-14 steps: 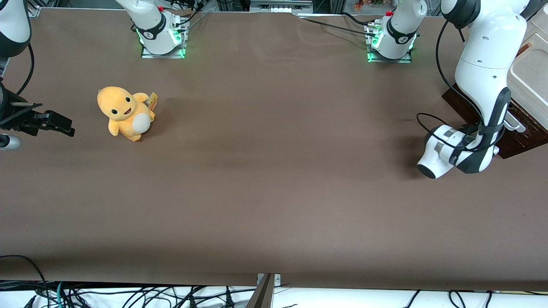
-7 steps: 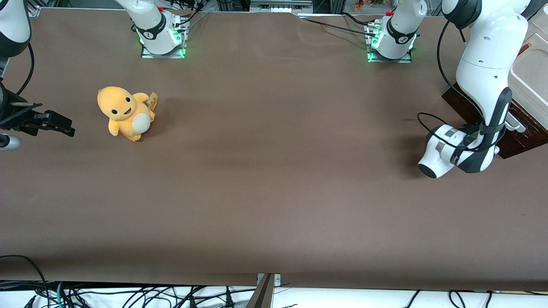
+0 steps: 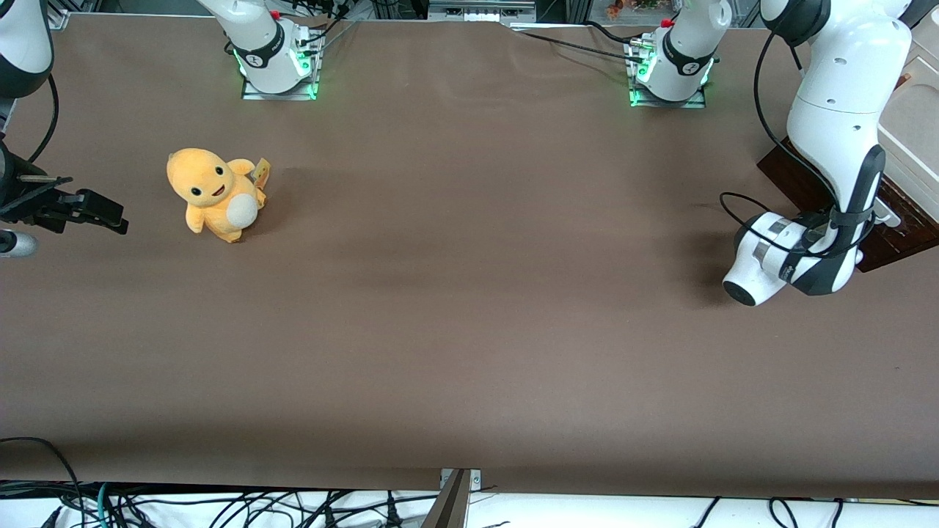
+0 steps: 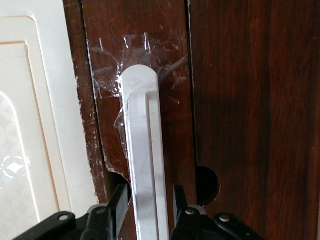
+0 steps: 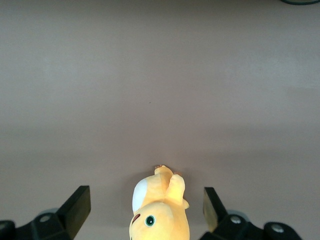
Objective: Open lower drawer with left arm only
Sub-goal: 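Close the left gripper around the white drawer handle, then pull the gripped handle outward from the cabinet with the left gripper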
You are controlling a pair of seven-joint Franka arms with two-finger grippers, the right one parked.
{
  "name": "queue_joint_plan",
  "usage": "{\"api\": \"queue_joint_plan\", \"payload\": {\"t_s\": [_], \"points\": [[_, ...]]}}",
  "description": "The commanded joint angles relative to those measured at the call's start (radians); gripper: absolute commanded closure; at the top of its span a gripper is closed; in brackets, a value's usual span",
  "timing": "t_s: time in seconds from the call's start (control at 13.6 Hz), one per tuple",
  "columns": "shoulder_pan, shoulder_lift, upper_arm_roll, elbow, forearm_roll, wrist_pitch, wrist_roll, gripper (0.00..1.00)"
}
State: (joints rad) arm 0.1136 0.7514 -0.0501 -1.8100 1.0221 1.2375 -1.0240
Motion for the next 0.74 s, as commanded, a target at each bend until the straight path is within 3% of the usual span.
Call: {"api": "queue_joint_plan", "payload": {"t_s": [0.0, 0.29, 0.66], "points": [[0.012, -0.03, -0.005, -0.023, 0.02, 0.016, 0.027, 0.66], [0.015, -0.03, -0.005, -0.012, 0.01, 0.022, 0.018, 0.82], [0.014, -0.03, -0.011, -0.012, 0.009, 0.028, 0.013, 0.88]]}}
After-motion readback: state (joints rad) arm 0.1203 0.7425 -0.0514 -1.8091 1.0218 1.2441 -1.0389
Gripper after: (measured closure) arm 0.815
